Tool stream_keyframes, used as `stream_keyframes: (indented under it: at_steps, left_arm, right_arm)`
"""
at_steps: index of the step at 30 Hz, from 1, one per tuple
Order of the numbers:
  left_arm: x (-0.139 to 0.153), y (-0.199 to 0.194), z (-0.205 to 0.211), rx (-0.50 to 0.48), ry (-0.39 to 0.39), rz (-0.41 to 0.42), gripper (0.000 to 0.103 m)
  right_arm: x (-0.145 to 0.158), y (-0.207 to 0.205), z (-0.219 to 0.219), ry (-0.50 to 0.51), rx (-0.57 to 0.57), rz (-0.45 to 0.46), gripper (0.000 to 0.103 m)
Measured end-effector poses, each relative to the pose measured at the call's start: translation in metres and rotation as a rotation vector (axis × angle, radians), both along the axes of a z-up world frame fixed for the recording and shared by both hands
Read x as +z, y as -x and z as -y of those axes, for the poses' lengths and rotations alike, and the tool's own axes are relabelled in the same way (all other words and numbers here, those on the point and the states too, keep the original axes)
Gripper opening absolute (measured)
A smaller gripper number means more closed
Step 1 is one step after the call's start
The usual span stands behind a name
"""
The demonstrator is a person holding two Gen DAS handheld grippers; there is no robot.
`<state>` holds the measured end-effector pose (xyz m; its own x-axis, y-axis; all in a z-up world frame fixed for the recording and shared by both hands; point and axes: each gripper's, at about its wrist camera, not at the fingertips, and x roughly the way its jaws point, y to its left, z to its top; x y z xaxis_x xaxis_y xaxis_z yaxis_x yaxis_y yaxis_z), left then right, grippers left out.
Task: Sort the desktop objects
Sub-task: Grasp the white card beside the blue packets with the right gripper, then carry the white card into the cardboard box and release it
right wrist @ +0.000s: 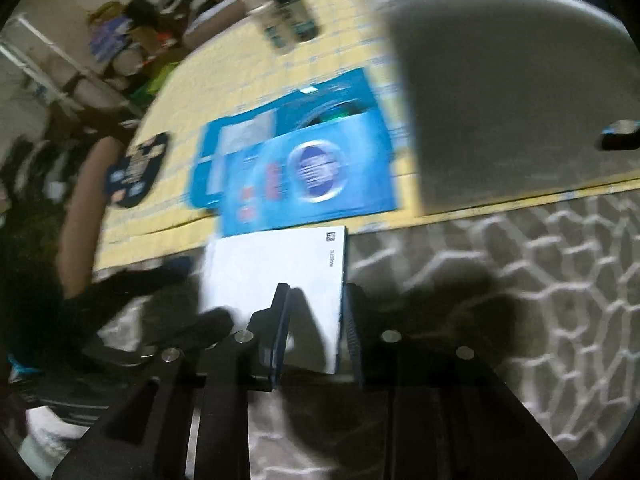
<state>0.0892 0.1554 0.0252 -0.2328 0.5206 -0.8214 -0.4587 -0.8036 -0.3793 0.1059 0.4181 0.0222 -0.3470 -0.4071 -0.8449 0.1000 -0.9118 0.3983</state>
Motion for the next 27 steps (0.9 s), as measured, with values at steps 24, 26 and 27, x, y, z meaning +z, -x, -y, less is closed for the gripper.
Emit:
stream_keyframes:
  at_steps: [24, 26, 27]
  left_arm:
    - [0.105, 0.022, -0.050, -0.103, -0.212, -0.078, 0.029]
    - [0.121, 0.032, -0.066, -0.123, -0.214, -0.102, 0.029]
    - [0.128, 0.036, -0.073, -0.130, -0.214, -0.114, 0.029]
  right_arm:
    - [0.095, -0.010, -0.035, 0.164, -0.041, -0.261, 0.006]
    - [0.110, -0.002, -0.048, 0.171, -0.062, -0.291, 0.006]
    - [0.115, 0.001, -0.053, 0.170, -0.069, -0.302, 0.006]
